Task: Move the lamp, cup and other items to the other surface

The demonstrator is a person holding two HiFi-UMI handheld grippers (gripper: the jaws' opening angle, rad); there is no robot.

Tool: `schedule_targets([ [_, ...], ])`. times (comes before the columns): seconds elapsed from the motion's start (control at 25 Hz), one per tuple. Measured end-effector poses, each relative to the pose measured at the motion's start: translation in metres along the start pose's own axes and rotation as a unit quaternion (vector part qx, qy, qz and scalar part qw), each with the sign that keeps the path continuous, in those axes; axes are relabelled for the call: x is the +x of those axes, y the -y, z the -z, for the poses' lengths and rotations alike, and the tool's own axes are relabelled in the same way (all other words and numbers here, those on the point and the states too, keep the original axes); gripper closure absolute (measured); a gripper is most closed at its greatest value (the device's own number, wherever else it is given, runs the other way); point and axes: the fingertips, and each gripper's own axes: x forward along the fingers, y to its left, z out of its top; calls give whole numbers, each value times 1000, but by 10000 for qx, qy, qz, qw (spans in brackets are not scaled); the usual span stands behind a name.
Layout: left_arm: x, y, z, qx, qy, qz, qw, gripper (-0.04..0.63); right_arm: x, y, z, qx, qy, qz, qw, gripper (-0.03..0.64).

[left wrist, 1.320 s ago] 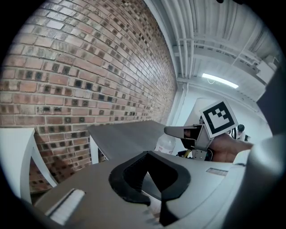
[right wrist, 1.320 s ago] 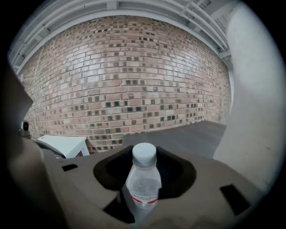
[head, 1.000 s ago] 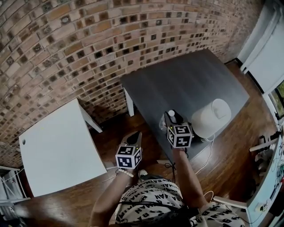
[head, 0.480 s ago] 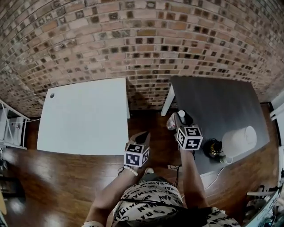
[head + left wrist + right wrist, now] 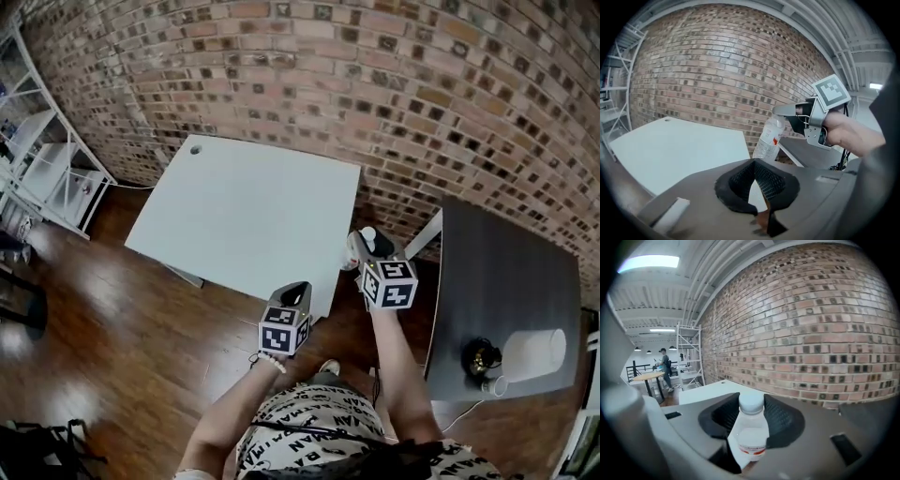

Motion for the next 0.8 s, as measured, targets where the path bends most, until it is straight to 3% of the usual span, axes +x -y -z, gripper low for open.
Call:
schedule_targets([
  [0.32,-61,-84,19,-485,214,-836,9951,595,72,-132,-1,-218,-220,-1055,9939,456],
  [0.8,-124,-151,34,-946,393,-1426,9845,595,124,-265,7,-531,-363,-1945,9788,456],
])
